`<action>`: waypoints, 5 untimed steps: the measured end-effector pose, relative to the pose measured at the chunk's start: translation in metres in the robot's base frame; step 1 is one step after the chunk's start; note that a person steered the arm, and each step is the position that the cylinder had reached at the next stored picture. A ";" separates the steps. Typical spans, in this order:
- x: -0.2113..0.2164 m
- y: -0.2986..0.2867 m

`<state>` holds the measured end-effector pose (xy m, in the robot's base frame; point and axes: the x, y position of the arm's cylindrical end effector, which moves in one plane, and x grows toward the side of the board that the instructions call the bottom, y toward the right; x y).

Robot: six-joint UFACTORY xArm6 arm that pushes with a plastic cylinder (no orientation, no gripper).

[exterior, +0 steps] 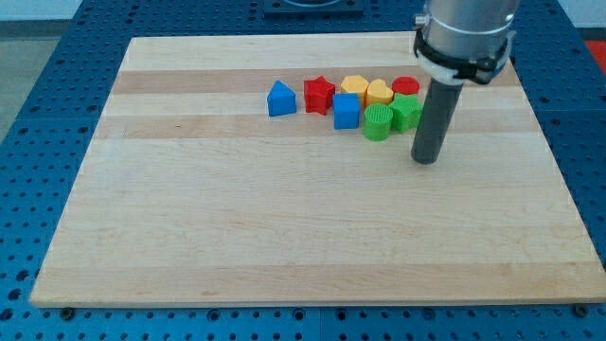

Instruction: Push the red star left above the red circle

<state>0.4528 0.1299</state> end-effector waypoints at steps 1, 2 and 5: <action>0.002 -0.026; 0.001 -0.061; -0.015 -0.159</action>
<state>0.4376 -0.0286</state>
